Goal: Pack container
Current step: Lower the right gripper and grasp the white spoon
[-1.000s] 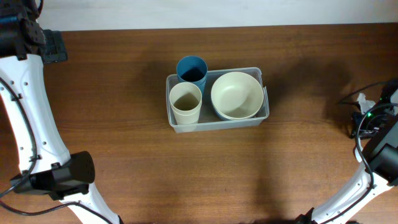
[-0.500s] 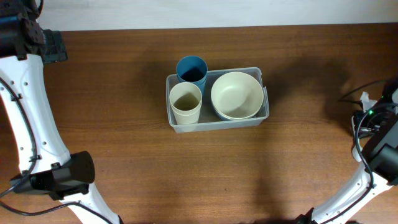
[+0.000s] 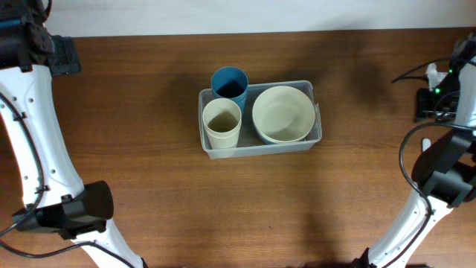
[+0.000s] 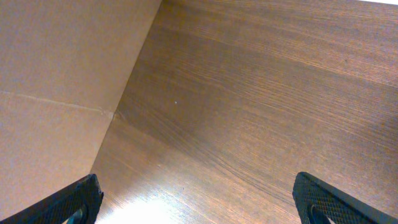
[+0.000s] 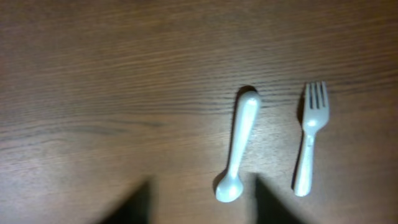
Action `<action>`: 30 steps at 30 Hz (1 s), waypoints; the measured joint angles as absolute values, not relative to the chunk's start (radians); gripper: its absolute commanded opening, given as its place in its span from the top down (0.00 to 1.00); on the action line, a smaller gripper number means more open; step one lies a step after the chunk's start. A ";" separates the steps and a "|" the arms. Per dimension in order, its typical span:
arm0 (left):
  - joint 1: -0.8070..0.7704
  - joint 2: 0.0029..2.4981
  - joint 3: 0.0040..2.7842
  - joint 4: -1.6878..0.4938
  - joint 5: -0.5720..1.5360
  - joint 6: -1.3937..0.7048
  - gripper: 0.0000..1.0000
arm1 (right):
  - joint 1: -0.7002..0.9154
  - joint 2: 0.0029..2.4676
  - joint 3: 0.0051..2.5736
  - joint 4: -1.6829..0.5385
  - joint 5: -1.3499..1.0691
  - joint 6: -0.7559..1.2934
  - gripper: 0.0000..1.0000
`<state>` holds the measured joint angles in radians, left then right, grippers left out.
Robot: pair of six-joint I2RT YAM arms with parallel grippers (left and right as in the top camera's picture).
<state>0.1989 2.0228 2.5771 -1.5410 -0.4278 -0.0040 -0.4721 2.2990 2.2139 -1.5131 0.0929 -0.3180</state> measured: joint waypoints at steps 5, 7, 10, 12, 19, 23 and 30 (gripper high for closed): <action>0.199 2.023 2.577 -1.541 -0.428 -0.004 0.00 | -0.518 2.299 2.120 -1.451 0.100 -0.290 0.40; 0.199 2.023 2.577 -1.541 -0.428 -0.004 0.00 | -0.559 2.299 2.069 -1.428 0.105 -0.280 0.40; 0.199 2.023 2.577 -1.541 -0.428 -0.004 0.00 | -0.608 2.299 2.018 -1.403 0.112 -0.270 0.40; 0.199 2.023 2.577 -1.541 -0.428 -0.004 0.00 | -0.630 2.299 1.983 -1.383 0.116 -0.265 0.40; 0.199 2.023 2.577 -1.541 -0.428 -0.004 0.00 | -0.621 2.299 1.893 -1.322 0.114 -0.265 0.40; 0.199 2.023 2.577 -1.541 -0.428 -0.004 0.00 | -0.619 2.299 1.832 -1.292 0.111 -0.265 0.40; 0.199 2.023 2.577 -1.541 -0.428 -0.004 0.00 | -0.619 2.299 1.776 -1.240 0.110 -0.266 0.40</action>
<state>0.1989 2.0228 2.5771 -1.5414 -0.4278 -0.0040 -0.6193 2.2993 1.7756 -1.2400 0.1101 -0.2657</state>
